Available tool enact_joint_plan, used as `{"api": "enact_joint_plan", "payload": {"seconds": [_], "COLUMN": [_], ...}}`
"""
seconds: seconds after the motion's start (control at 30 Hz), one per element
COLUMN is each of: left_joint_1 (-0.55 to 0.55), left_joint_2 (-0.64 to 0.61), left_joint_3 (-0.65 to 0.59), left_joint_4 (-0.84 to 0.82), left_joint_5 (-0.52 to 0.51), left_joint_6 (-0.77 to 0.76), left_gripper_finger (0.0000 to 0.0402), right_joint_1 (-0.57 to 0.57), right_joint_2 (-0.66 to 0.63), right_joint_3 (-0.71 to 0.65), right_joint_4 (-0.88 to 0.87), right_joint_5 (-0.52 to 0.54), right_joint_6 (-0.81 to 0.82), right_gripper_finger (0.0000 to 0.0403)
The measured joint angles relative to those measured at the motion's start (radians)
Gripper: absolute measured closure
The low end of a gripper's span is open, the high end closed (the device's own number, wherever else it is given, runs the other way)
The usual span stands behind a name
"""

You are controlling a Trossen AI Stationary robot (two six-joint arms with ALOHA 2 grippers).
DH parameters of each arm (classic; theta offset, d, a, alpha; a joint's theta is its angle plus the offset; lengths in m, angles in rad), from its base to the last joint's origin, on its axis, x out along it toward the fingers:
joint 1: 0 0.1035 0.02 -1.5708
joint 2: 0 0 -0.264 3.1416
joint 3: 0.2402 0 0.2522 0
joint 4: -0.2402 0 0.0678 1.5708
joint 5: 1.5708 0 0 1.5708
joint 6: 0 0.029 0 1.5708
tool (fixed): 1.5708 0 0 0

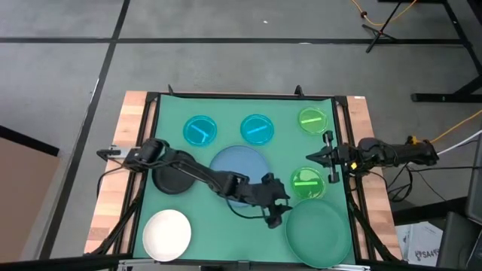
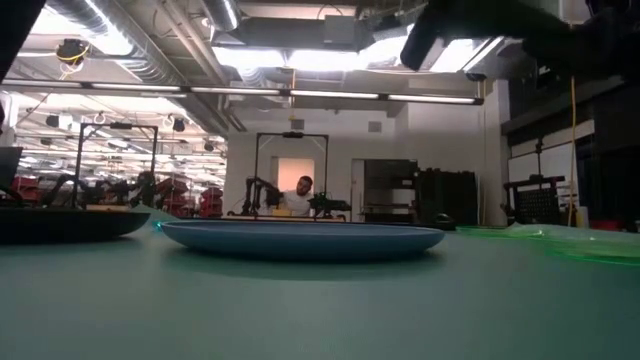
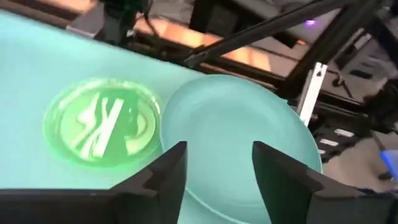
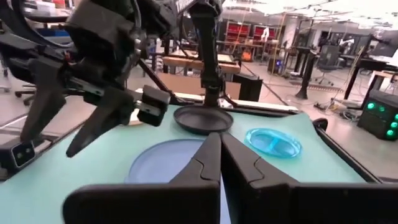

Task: Stack plastic plates
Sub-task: Stack the green plate on the light blue plate

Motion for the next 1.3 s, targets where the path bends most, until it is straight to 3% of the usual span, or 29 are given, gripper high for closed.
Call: {"api": "enact_joint_plan", "payload": {"seconds": [0.17,0.43,0.77,0.97,1.3], "left_joint_1": [-0.020,-0.034,-0.017,-0.008,-0.007], "left_joint_2": [0.043,0.113,0.201,0.247,0.262], "left_joint_3": [0.033,0.033,0.032,0.032,0.032], "left_joint_4": [0.006,0.012,0.055,0.167,0.150], "left_joint_5": [-0.055,-0.132,-0.136,-0.049,-0.078], "left_joint_6": [-0.065,-0.167,-0.289,-0.337,-0.352], "left_gripper_finger": [0.0224,0.0226,0.0227,0.0227,0.0227], "right_joint_1": [0.046,0.060,0.060,0.060,0.060], "right_joint_2": [0.000,0.000,0.000,0.000,0.000], "right_joint_3": [0.000,0.000,0.000,0.000,0.000], "right_joint_4": [-0.001,-0.011,-0.021,-0.027,-0.026], "right_joint_5": [0.077,0.097,0.130,0.130,0.097], "right_joint_6": [0.000,0.002,0.009,0.012,0.012], "right_gripper_finger": [0.0402,0.0402,0.0402,0.0402,0.0402]}}
